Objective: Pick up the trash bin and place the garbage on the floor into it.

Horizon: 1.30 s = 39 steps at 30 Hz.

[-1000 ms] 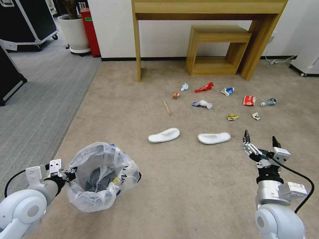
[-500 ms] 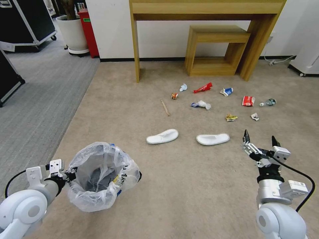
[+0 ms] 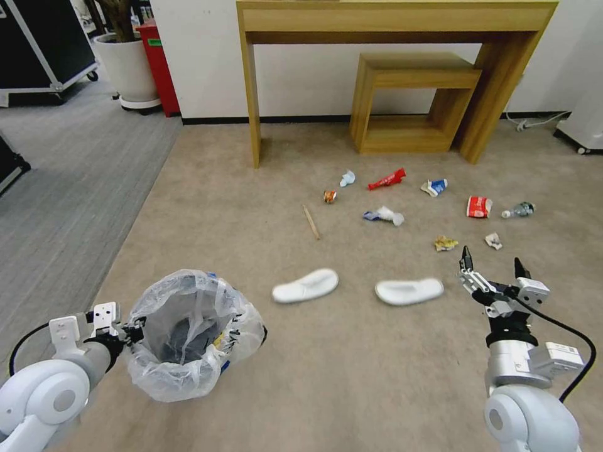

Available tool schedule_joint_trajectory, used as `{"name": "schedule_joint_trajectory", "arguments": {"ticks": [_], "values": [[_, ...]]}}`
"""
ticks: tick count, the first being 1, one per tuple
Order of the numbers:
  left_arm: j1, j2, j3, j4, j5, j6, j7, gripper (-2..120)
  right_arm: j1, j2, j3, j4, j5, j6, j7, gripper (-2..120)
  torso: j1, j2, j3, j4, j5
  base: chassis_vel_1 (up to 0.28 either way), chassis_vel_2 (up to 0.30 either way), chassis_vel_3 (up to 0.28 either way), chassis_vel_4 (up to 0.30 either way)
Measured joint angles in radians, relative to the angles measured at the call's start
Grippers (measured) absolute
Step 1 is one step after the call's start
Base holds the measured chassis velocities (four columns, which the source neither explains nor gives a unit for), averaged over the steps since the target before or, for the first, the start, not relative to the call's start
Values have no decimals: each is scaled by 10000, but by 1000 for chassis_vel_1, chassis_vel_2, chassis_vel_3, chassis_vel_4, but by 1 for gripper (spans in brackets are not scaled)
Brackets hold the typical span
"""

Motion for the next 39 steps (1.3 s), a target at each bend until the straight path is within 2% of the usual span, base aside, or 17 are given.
{"name": "schedule_joint_trajectory", "arguments": {"ticks": [3,5,10,26,39], "values": [[4,5,1,1,4,-1,15,0,0,18,0,5,-16,22,0,100,0,0,0,-1,-14,-267,280,272,-279],[4,21,1,5,8,-9,31,0,-6,39,-6,6,-17,54,6,100,0,0,0,-1,2,-256,257,265,-263],[3,77,-3,21,8,-27,43,0,4,74,-35,10,-17,69,6,100,3,-1,3,1,-8,-193,194,210,-207],[-57,182,-2,74,-37,-39,51,0,-9,137,-25,35,-61,23,17,100,-3,0,-2,0,-4,-20,10,10,-12],[17,161,-40,15,-20,-64,52,0,-18,126,-31,58,-91,57,92,100,0,0,1,-1,-4,-103,94,102,-92]]}}
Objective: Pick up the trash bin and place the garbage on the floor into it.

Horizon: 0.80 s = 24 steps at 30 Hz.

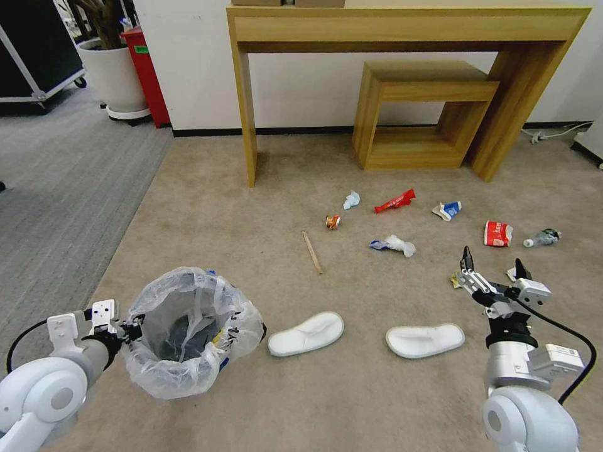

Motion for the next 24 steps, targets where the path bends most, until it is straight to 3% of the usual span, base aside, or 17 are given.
{"name": "schedule_joint_trajectory", "arguments": {"ticks": [12,24], "values": [[3,-25,12,0,16,-1,-1,0,-80,-136,1,-29,125,75,-48,100,-2,0,-2,0,0,-21,24,20,-23],[-16,29,10,22,-2,-1,-47,0,-1,-303,-261,-7,678,-858,344,100,-1,0,-2,0,1,0,0,0,0]]}}
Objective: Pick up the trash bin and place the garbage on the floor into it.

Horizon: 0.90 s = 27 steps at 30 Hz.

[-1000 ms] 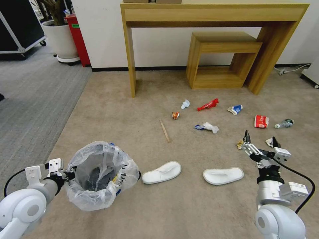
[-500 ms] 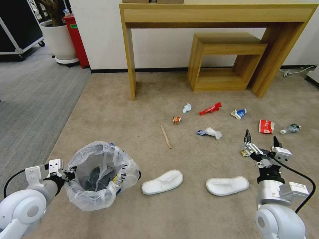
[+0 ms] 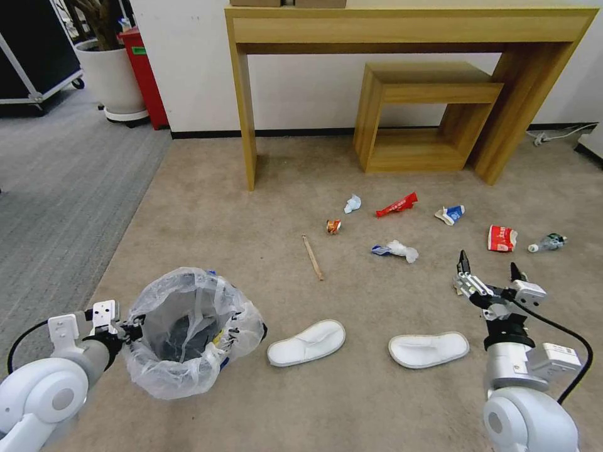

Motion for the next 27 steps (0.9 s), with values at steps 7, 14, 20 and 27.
{"name": "schedule_joint_trajectory", "arguments": {"ticks": [7,14,20,27], "values": [[-24,-179,103,57,43,0,-28,0,356,-124,-318,-70,1402,-1016,1010,100,0,0,0,0,-3,0,0,0,0],[-28,-300,119,107,96,0,-43,0,1004,-84,-888,-620,4037,-2028,2879,100,0,0,0,0,0,0,0,0,0],[19,-381,113,115,118,-8,-86,0,2078,73,-1501,-1498,7424,-3287,5189,100,0,0,0,1,-2,0,0,0,0],[-48,-501,194,318,161,-33,-156,0,3528,176,-2341,-2667,10562,-4164,7558,100,0,0,1,2,-2,0,0,0,0]]}}
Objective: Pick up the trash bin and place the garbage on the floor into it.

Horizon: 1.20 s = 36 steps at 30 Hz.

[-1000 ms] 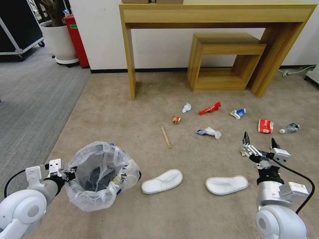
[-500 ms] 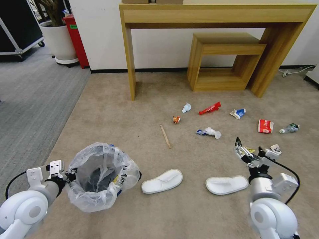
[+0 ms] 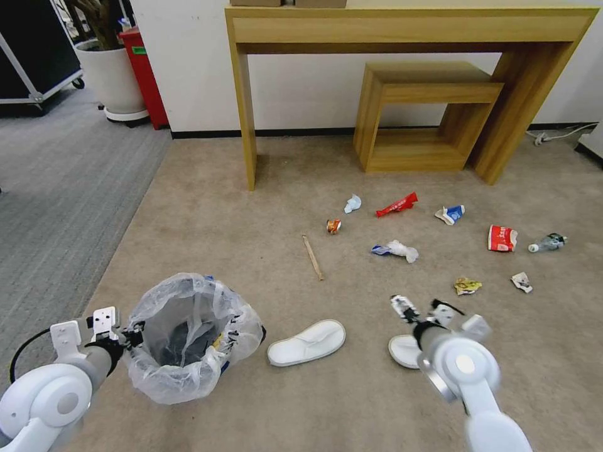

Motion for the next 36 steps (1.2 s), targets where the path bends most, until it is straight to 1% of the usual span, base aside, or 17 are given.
{"name": "schedule_joint_trajectory", "arguments": {"ticks": [1,4,8,12,13,15,20,25,27,36], "values": [[0,0,0,0,0,0,0,0,0,0,0,0,0,0,0,100,0,0,0,0,0,0,0,0,0],[-119,-69,50,143,2,-16,-33,0,382,-84,-593,-710,486,-173,408,100,0,-1,0,-2,1,0,0,0,0],[-190,-135,100,219,1,-23,-46,0,660,-100,-929,-1185,664,-226,525,100,0,0,0,-3,0,0,0,0,0],[-238,-280,155,266,14,-33,-103,0,1353,101,-1504,-2484,650,-224,603,100,0,0,0,-2,0,0,0,0,0],[-238,-280,155,266,14,-33,-103,0,1353,101,-1504,-2484,650,-224,603,100,0,0,0,-2,0,0,0,0,0],[-206,-292,123,266,16,-41,-112,0,1681,247,-1670,-2999,628,-240,603,100,0,0,0,-2,0,0,0,0,0],[-114,-306,6,236,29,-105,-120,0,2217,518,-2091,-3877,429,-250,519,100,0,0,0,-1,1,0,0,0,0],[-58,-366,-16,223,76,-149,-119,0,2436,697,-2317,-4241,259,-217,449,100,0,0,-1,-2,0,0,0,0,0],[-20,-420,-39,196,99,-164,-120,0,2569,912,-2464,-4540,40,-164,331,100,1,0,0,-1,0,0,0,0,0],[78,-534,-97,152,122,-215,-119,0,3026,1521,-2637,-5682,-686,28,-199,100,0,0,-1,-2,0,0,0,0,0]]}}
